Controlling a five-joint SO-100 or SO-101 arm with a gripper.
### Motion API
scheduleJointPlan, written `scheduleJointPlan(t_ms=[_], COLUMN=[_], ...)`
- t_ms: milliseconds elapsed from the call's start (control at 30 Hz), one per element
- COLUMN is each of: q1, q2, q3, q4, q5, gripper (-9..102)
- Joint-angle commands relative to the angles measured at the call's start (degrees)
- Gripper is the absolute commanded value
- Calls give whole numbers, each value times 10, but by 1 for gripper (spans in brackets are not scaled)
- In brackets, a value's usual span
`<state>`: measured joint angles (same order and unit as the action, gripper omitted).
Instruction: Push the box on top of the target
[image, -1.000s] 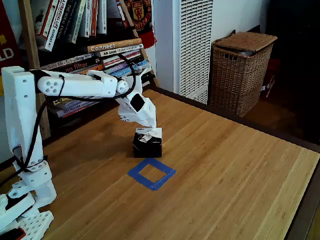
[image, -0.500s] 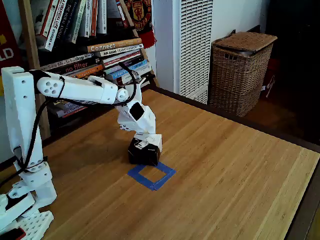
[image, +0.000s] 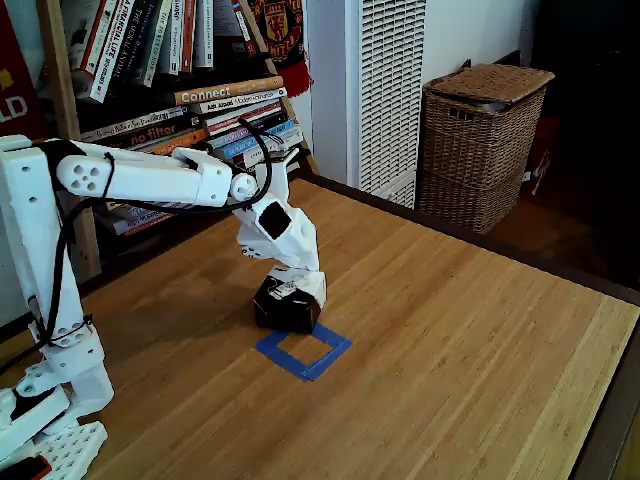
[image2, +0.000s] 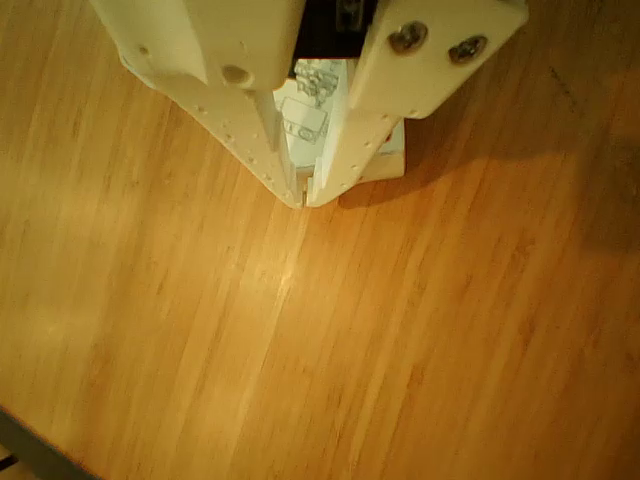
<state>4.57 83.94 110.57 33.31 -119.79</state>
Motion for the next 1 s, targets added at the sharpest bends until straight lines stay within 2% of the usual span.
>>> scheduleJointPlan(t_ms=[0,967], q1=[8,26], q2=[34,47], q3=[4,2], q4=[-11,-1], q5=[-4,24], gripper=[0,0])
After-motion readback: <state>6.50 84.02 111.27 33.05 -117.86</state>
